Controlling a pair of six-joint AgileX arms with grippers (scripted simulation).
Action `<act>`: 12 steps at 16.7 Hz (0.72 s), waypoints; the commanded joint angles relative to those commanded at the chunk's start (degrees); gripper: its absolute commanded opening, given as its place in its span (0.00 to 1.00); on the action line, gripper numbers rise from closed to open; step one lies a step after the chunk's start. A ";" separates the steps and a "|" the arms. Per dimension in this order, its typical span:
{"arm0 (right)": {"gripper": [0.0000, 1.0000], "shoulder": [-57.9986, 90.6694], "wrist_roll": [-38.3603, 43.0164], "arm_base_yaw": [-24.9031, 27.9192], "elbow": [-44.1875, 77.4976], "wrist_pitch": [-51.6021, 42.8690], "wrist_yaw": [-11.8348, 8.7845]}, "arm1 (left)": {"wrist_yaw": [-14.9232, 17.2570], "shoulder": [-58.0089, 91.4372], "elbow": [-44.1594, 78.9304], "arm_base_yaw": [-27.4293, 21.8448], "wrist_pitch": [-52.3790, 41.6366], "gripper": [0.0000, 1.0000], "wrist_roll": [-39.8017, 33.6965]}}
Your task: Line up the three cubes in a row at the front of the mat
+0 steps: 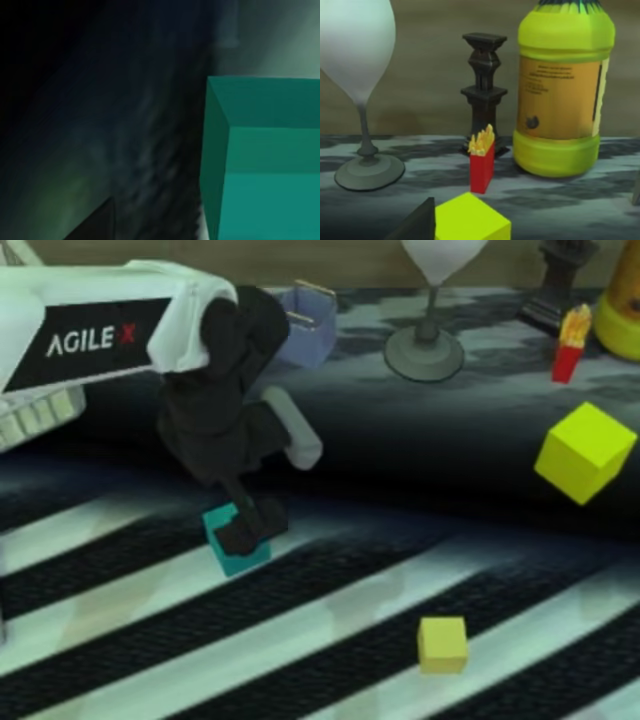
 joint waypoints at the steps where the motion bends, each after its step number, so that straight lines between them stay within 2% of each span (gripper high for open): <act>1: 1.00 0.00 0.00 0.00 0.00 0.00 0.00 | 0.01 1.06 -1.37 0.01 2.70 1.00 0.00; 5: 1.00 0.00 0.00 0.00 0.00 0.00 0.00 | 0.04 4.54 -5.71 -0.02 10.39 1.00 0.05; 9: 1.00 0.00 0.00 0.00 0.00 0.00 0.00 | 0.04 4.86 -6.03 -0.03 10.87 1.00 0.07; 12: 1.00 0.00 0.00 0.00 0.00 0.00 0.00 | 0.04 4.86 -6.03 -0.03 10.87 0.77 0.07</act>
